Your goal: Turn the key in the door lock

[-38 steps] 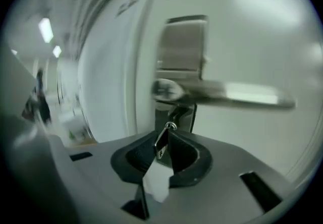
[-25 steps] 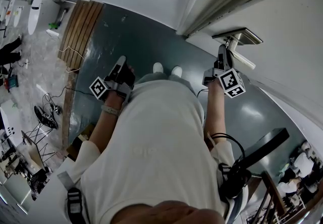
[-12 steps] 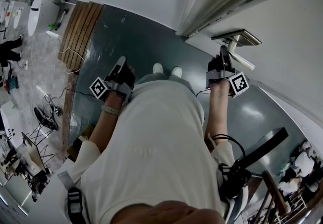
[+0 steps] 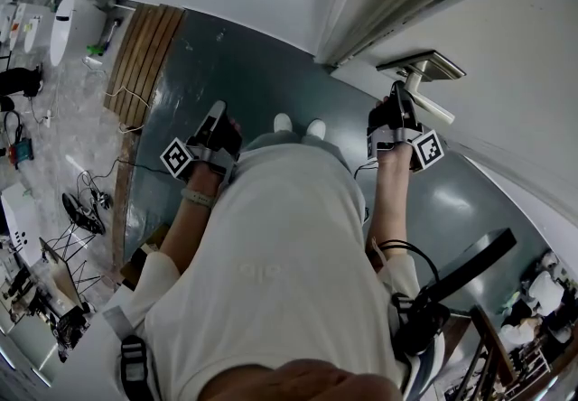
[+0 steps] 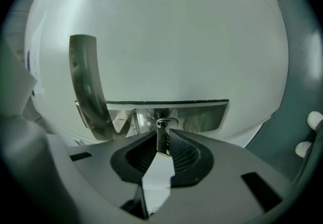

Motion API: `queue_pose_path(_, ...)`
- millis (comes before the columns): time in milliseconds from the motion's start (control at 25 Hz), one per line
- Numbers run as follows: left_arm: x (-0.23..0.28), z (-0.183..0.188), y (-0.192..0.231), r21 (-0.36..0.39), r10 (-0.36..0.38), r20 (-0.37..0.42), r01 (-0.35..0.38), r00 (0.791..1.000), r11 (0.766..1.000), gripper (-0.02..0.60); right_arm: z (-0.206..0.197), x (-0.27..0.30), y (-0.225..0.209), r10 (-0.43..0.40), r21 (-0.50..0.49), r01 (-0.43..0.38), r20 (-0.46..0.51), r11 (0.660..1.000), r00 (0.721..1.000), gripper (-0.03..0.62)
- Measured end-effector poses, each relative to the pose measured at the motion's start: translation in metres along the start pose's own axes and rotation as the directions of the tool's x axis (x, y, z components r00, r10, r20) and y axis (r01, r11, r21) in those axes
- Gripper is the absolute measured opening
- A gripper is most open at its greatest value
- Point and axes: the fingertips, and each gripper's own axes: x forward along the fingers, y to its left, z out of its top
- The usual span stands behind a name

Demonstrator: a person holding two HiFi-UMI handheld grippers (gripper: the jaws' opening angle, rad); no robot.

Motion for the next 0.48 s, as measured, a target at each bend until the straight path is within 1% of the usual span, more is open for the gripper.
queue_pose_path(160,0.0004,-0.0015,0.0020,-0.004,0.000,0.002,0.000,1.000,1.000,0.008,0.0002,0.0009,0.0012,-0.018,-0.120,0.016,-0.020,0.993,1.000,0.077)
queue_pose_path(240,0.0005,-0.0025,0.0019,-0.005,0.000,0.001,0.000,1.000,1.000,0.008,-0.0003,0.0002,0.0029,-0.056,-0.225,0.049,-0.025,0.973,0.998,0.077)
queue_pose_path(280,0.0003,-0.0028,0.0016,-0.005,0.000,0.001,0.000,1.000,1.000,0.008,-0.0008,-0.0006,0.0042,-0.088,-0.292,0.077,-0.023,0.953,0.996,0.077)
queue_pose_path(320,0.0000,-0.0030,0.0015,-0.006,0.001,0.001,-0.001,1.000,1.000,0.008,-0.0014,-0.0015,0.0055,-0.121,-0.369,0.105,-0.021,0.923,0.992,0.078)
queue_pose_path(360,-0.0002,-0.0031,0.0018,-0.006,0.002,0.001,-0.002,1.000,1.000,0.008,-0.0021,-0.0022,0.0072,-0.152,-0.450,0.127,-0.019,0.884,0.988,0.078)
queue_pose_path(440,-0.0003,-0.0032,0.0026,-0.008,0.003,0.003,-0.003,1.000,1.000,0.008,-0.0038,-0.0035,0.0095,-0.210,-0.596,0.160,-0.015,0.787,0.978,0.078)
queue_pose_path(480,-0.0004,-0.0031,0.0028,-0.010,0.003,0.004,-0.003,1.000,1.000,0.008,-0.0046,-0.0042,0.0092,-0.241,-0.648,0.176,-0.012,0.741,0.970,0.078)
